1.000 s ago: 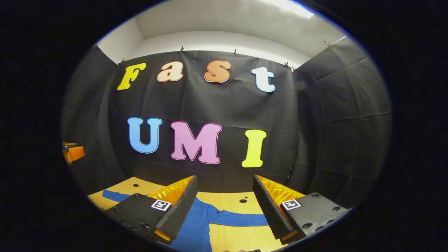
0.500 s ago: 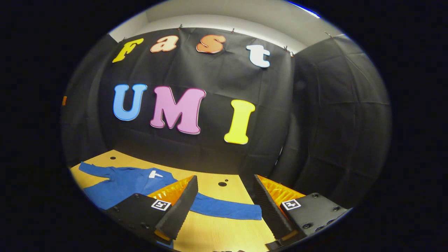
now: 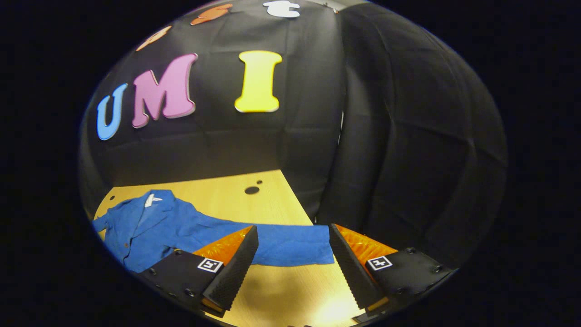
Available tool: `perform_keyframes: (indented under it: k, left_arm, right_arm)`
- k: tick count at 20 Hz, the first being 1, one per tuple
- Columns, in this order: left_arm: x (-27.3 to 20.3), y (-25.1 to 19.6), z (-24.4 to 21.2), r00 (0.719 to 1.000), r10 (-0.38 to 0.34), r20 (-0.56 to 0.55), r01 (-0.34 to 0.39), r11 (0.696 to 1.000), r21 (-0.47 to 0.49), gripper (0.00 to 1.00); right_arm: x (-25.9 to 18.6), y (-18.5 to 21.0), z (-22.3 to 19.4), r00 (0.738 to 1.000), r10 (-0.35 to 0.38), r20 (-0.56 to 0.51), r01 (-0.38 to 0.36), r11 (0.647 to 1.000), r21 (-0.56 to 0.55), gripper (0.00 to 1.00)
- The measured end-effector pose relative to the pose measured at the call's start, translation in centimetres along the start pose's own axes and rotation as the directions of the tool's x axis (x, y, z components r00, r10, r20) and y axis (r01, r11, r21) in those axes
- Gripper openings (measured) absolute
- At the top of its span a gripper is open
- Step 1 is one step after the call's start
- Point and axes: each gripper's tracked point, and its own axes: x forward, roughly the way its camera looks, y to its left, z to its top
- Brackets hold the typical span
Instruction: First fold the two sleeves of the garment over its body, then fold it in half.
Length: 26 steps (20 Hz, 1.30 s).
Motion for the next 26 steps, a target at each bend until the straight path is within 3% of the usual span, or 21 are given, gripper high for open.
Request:
perform_keyframes:
  k: [6, 9, 13, 15, 17, 18, 19, 20, 21, 22, 23, 25, 26]
  left_arm:
    - [4.0, -5.2, -0.4, 0.999, -0.014, -0.035, 0.013, 1.0, -0.002, 0.8]
    - [5.3, -6.4, -1.0, 0.998, -0.015, -0.053, 0.016, 1.0, 0.018, 0.8]
    - [6.3, -8.2, -1.6, 0.997, -0.03, -0.07, 0.03, 1.0, 0.005, 0.8]
    - [6.6, -8.9, -1.6, 0.997, -0.041, -0.073, 0.042, 0.999, 0.013, 0.8]
    - [6.6, -9.1, -1.4, 0.997, -0.046, -0.065, 0.048, 0.998, 0.035, 0.8]
    - [6.6, -9.0, -1.4, 0.997, -0.044, -0.063, 0.047, 0.998, 0.043, 0.8]
    - [6.5, -8.8, -1.2, 0.998, -0.04, -0.058, 0.043, 0.998, 0.049, 0.8]
    - [6.3, -8.8, -1.0, 0.998, -0.038, -0.053, 0.041, 0.998, 0.055, 0.8]
    - [6.2, -8.6, -1.0, 0.998, -0.034, -0.053, 0.038, 0.997, 0.061, 0.8]
    - [6.1, -8.5, -1.3, 0.998, -0.031, -0.054, 0.034, 0.997, 0.068, 0.8]
    - [6.0, -8.1, -1.5, 0.998, -0.021, -0.059, 0.025, 0.997, 0.072, 0.8]
    - [5.5, -7.5, -1.9, 0.998, -0.006, -0.065, 0.01, 0.998, 0.066, 0.8]
    - [5.4, -7.3, -2.2, 0.998, 0.0, -0.069, 0.004, 0.998, 0.057, 0.8]
  right_arm:
    - [6.7, -4.2, -8.2, 0.967, -0.075, -0.244, 0.104, 0.988, 0.11, 1.0]
    - [8.3, -5.3, -10.3, 0.948, -0.085, -0.306, 0.13, 0.983, 0.13, 1.0]
    - [8.5, -5.7, -10.3, 0.951, -0.083, -0.299, 0.134, 0.979, 0.155, 0.99]
    - [8.5, -5.4, -10.3, 0.95, -0.088, -0.299, 0.14, 0.978, 0.157, 0.85]
    - [8.7, -5.2, -10.4, 0.951, -0.1, -0.292, 0.148, 0.978, 0.148, 0.88]
    - [8.8, -5.1, -10.2, 0.953, -0.108, -0.282, 0.151, 0.979, 0.135, 0.83]
    - [8.8, -5.2, -10.2, 0.956, -0.112, -0.273, 0.149, 0.982, 0.117, 0.88]
    - [8.9, -4.9, -10.1, 0.959, -0.105, -0.264, 0.135, 0.986, 0.096, 0.82]
    - [9.2, -4.5, -9.8, 0.963, -0.1, -0.251, 0.121, 0.99, 0.069, 0.82]
    - [9.1, -4.2, -9.6, 0.964, -0.092, -0.251, 0.104, 0.994, 0.038, 0.68]
    - [9.2, -3.2, -10.0, 0.959, -0.057, -0.278, 0.075, 0.996, 0.054, 0.72]
    - [9.5, -3.3, -9.7, 0.958, -0.059, -0.28, 0.089, 0.991, 0.095, 0.58]
    - [9.5, -3.4, -9.4, 0.959, -0.061, -0.276, 0.095, 0.989, 0.113, 0.55]
